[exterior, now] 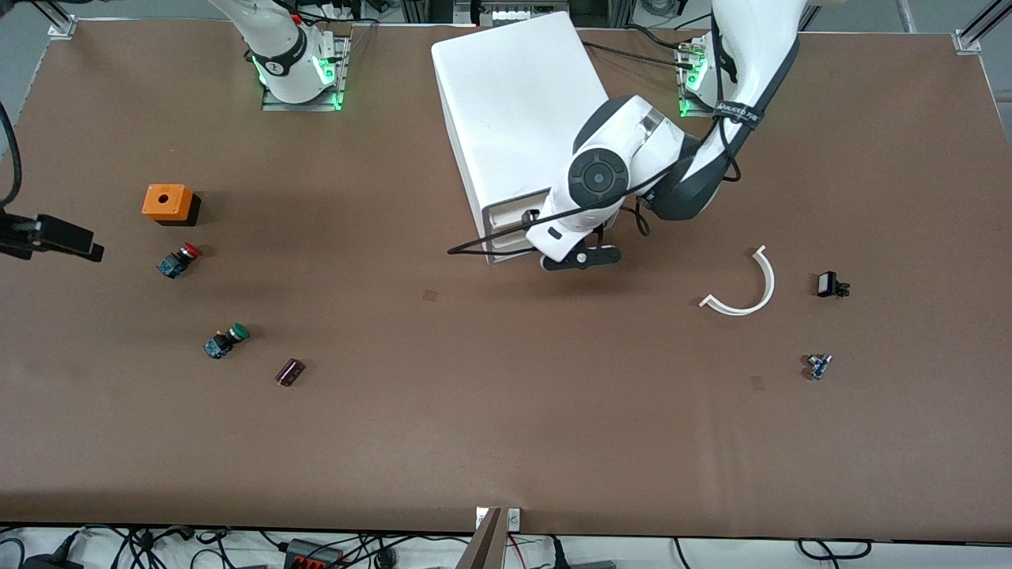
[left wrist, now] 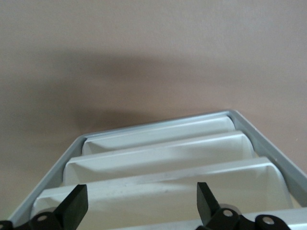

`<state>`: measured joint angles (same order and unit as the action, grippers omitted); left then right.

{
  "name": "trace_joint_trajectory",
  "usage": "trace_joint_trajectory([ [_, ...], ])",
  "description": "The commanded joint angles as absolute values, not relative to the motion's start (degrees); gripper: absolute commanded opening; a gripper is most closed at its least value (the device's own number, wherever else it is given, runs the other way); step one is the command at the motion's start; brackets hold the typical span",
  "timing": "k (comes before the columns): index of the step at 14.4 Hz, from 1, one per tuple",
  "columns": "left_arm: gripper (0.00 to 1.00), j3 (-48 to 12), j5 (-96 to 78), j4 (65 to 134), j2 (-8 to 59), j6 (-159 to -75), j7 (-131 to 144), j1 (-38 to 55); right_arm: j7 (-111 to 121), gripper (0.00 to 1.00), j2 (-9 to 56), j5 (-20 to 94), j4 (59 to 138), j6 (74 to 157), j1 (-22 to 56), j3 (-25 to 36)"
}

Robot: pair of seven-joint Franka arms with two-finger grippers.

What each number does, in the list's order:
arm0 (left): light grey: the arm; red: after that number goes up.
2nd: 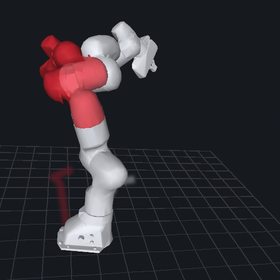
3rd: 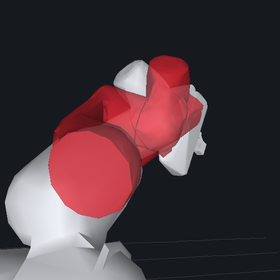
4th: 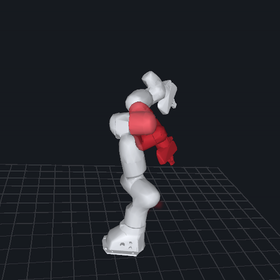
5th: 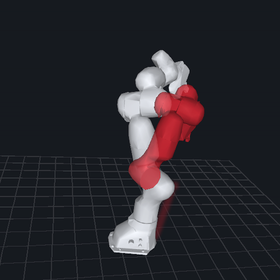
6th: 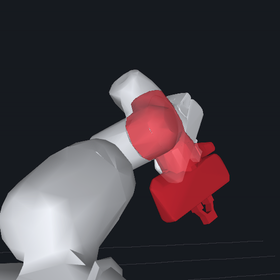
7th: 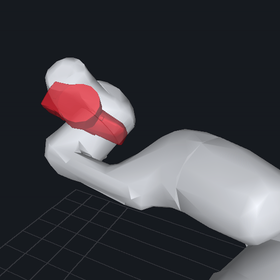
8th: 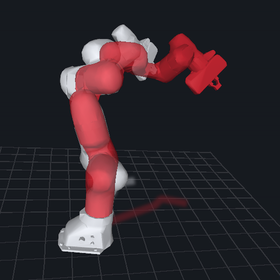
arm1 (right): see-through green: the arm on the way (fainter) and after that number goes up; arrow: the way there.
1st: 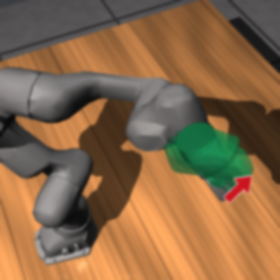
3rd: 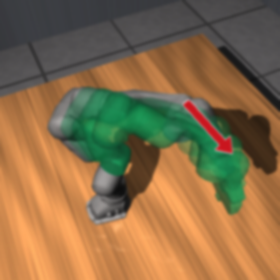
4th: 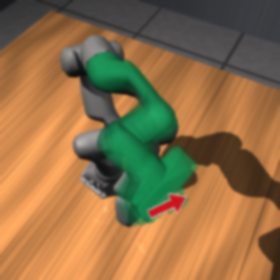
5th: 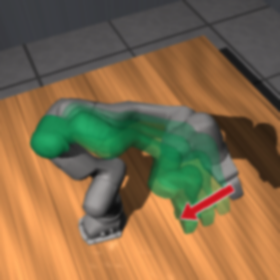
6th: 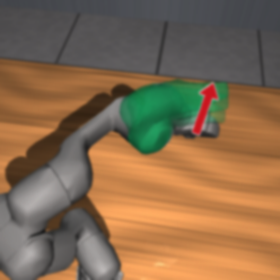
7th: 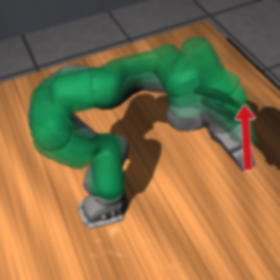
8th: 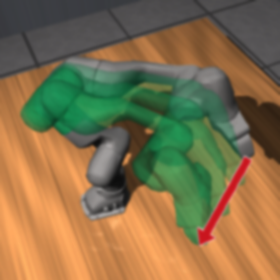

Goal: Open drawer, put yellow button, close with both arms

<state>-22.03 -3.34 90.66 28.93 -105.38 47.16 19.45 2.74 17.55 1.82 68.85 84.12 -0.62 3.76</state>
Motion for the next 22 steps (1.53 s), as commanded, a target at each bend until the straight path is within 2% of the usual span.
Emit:
trace_joint_trajectory([
  [1, 1.0, -24.0, -3.3, 93.6, 26.8, -104.4, 47.9, 18.5, 4.1, 1.0, 14.2, 0.4, 73.7, 86.8, -1.0, 2.5],
  [6, 1.0, -23.8, -4.5, 93.0, 26.8, -104.1, 47.5, 18.5, 3.6, 1.0, 11.4, -1.5, 78.1, 89.2, 0.1, 2.5],
  [8, 1.0, -22.9, -3.3, 91.2, 26.7, -103.9, 47.8, 17.8, 3.5, 1.0, 7.1, -2.6, 85.1, 93.3, 0.1, 2.5],
  [10, 1.0, -22.6, -1.2, 89.5, 25.5, -102.5, 46.6, 13.1, 3.6, 1.0, 2.7, -3.0, 92.7, 98.0, 0.1, 2.5],
  [12, 1.0, -22.2, -0.8, 88.1, 24.2, -100.7, 44.0, 9.6, 3.3, 1.0, 0.5, -4.0, 95.8, 99.1, 0.1, 2.5],
  [15, 1.0, -22.2, 4.1, 86.8, 21.1, -97.0, 34.8, 4.2, 3.4, 1.0, 0.6, -4.0, 95.9, 98.9, -0.1, 2.5],
  [18, 1.0, -22.3, 6.2, 82.2, 19.8, -89.4, 18.5, -2.1, 3.3, 1.0, 1.2, -3.5, 94.8, 96.1, -0.1, 2.5],
  [21, 1.0, -16.5, 4.8, 83.1, 14.3, -88.9, 2.2, -3.5, 3.2, 1.0, 1.9, -3.3, 94.0, 96.6, -0.1, 2.4],
  [22, 1.0, -12.3, 2.6, 85.1, 11.0, -88.9, -3.3, -2.8, 3.2, 1.0, 2.3, -3.3, 93.8, 96.8, -0.1, 2.4],
])
